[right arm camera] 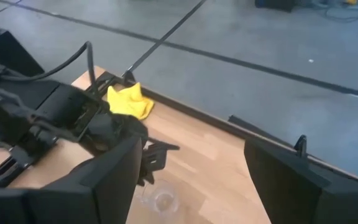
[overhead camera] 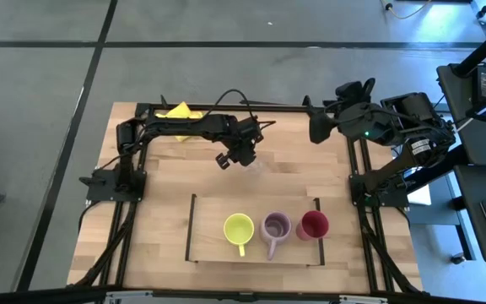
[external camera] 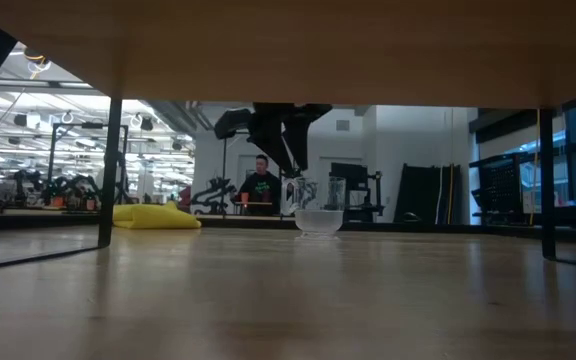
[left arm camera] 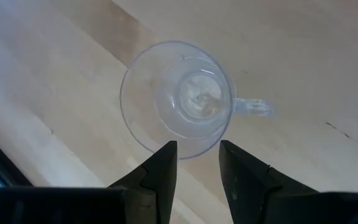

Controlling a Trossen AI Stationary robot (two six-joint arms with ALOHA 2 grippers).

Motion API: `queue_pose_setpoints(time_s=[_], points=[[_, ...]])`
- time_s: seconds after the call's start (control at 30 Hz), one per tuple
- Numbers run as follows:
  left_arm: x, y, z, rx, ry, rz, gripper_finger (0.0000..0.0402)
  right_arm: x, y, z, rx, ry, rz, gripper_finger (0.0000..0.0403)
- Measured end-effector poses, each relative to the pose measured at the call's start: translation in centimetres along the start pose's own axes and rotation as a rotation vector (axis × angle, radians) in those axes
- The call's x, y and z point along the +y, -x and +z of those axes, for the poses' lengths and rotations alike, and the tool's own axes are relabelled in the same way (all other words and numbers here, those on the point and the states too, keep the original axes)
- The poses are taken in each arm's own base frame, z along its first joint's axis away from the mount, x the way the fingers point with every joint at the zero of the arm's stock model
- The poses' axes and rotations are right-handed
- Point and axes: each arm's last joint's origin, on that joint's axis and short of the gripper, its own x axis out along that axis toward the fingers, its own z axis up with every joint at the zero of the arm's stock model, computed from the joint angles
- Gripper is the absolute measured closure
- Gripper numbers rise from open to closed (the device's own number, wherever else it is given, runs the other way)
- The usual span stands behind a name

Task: Stack small to large cups/mugs on shelf
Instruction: Put the transparent mug on the shelf

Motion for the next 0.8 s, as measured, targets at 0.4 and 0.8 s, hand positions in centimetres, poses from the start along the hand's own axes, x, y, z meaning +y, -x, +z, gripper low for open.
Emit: queue_pose_setpoints(time_s=[0.4, 0.8], points=[[-1.6, -1.6, -0.7, -0.005, 0.025, -0.074, 0.0288, 0.2, 0.0, -0.2, 0.07, -0.026, 0.052, 0.0116], [-1.9, -2.5, 0.4, 0.015, -0.012, 0.016, 0.0288, 0.2, 0.0, -0.2, 0.075, -0.025, 0.056, 0.0116]])
